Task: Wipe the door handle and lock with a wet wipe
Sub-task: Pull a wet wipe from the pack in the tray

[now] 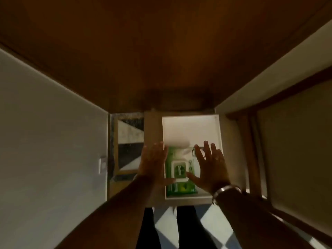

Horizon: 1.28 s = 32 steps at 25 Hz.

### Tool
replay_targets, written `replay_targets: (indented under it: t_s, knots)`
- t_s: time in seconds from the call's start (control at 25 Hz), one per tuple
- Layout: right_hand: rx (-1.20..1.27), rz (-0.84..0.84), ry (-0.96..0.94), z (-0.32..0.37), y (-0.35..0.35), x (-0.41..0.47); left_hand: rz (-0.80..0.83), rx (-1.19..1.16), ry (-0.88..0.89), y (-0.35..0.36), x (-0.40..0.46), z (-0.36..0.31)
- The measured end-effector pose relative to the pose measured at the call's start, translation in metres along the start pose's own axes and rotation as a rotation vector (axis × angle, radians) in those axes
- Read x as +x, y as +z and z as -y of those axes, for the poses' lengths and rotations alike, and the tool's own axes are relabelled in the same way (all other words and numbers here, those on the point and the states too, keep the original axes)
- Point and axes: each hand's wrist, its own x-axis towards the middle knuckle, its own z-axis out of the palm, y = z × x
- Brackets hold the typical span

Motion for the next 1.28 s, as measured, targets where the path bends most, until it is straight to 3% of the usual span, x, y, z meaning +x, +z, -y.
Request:
replay_targets:
  t_s: [0.28, 0.48, 0.8, 0.88, 1.04, 1.28]
  knots:
    - [0.097, 0.049, -0.033, 0.034, 0.069, 0.010, 0.065, 0.066, 0.191, 0.052, 0.025, 0.006]
    - [0.456, 0.097, 0.272, 0.057, 0.064, 0.027, 0.062, 0.084, 0.202, 0.049, 0.026, 0.009]
    - [0.429, 0.131, 0.484, 0.083, 0.059, 0.042, 0.054, 0.094, 0.193, 0.051, 0.025, 0.007]
    - [0.475, 0.111, 0.455, 0.079, 0.057, 0.037, 0.052, 0.087, 0.196, 0.052, 0.025, 0.007]
    - [0.851, -0.013, 0.456, 0.036, 0.061, 0.011, 0.065, 0.083, 0.185, 0.053, 0.026, 0.008]
    - [0.787, 0.070, 0.519, 0.005, 0.061, 0.004, -0.019, 0.112, 0.160, 0.048, 0.019, 0.001]
